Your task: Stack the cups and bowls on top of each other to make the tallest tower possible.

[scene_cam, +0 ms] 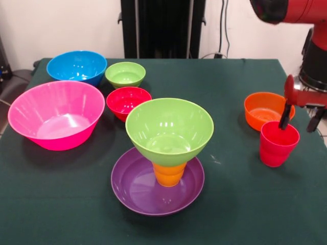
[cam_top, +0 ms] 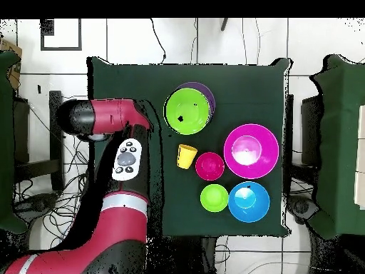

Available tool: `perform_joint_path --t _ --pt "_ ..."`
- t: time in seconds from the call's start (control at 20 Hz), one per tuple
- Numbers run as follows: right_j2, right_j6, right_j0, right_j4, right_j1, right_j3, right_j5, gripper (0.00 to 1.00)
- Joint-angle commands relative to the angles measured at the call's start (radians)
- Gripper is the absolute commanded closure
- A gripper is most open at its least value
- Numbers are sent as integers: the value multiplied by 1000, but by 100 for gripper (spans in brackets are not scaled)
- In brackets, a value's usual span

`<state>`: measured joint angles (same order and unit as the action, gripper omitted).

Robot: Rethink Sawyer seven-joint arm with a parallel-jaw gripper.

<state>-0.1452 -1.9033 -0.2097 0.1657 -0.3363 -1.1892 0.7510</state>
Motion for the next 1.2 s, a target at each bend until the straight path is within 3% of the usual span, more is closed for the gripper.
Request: perform_joint_path --t 0.05,0.4,0.85,1.15,1.2 --pt "44 -146 -12 -28 79 33 -72 0" --pt "18 -152 -17 -25 88 43 -72 0" --pt "-49 -222 -67 0 115 113 -9 0" --pt "-60 -210 -73 15 132 116 -23 0" --pt "-67 -208 -76 17 135 118 -23 100"
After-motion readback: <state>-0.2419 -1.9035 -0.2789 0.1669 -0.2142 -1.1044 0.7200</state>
